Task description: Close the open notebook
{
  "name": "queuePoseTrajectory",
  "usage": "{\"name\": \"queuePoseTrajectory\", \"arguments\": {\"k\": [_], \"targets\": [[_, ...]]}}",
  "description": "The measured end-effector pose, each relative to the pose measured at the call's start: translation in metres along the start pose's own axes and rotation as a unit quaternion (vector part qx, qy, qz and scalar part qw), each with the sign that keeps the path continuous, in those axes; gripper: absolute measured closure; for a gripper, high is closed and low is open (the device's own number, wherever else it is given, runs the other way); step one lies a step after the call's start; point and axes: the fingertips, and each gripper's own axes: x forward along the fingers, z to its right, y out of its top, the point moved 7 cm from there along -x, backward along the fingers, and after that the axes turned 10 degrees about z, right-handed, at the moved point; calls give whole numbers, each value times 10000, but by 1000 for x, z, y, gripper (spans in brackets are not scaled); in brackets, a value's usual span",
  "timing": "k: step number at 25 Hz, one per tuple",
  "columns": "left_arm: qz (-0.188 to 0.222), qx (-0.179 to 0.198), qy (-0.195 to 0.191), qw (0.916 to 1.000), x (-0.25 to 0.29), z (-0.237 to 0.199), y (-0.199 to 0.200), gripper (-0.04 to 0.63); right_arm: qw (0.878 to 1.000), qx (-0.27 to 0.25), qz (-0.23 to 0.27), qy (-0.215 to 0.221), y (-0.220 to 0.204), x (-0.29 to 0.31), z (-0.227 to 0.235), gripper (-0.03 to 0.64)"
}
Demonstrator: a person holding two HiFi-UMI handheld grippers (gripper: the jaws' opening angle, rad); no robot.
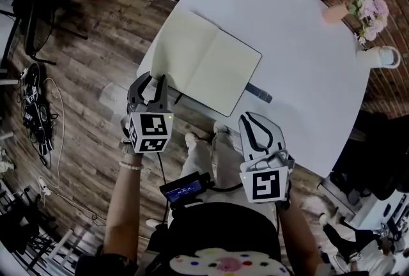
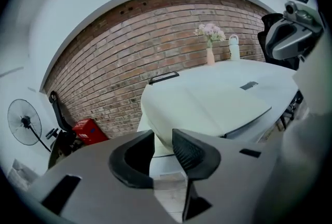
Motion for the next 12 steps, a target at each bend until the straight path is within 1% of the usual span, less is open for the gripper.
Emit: {"name": "queuePoseTrajectory", "arguments": {"k": [4, 9, 10, 12], "targets": [[-182, 50, -150, 9997, 0, -5, 0, 434, 10000, 37, -2, 25, -1, 2, -2, 568], [-243, 227, -305, 9990, -11, -10, 6, 359, 10000, 12, 22, -5, 2, 3, -2, 568], [-267, 311, -332, 9986, -16, -10, 6, 345, 10000, 13, 40, -15, 3, 3, -1, 568], [-293, 628, -370, 9969, -28, -8, 6, 342, 10000, 24, 64, -32, 4, 3, 0, 568]]}}
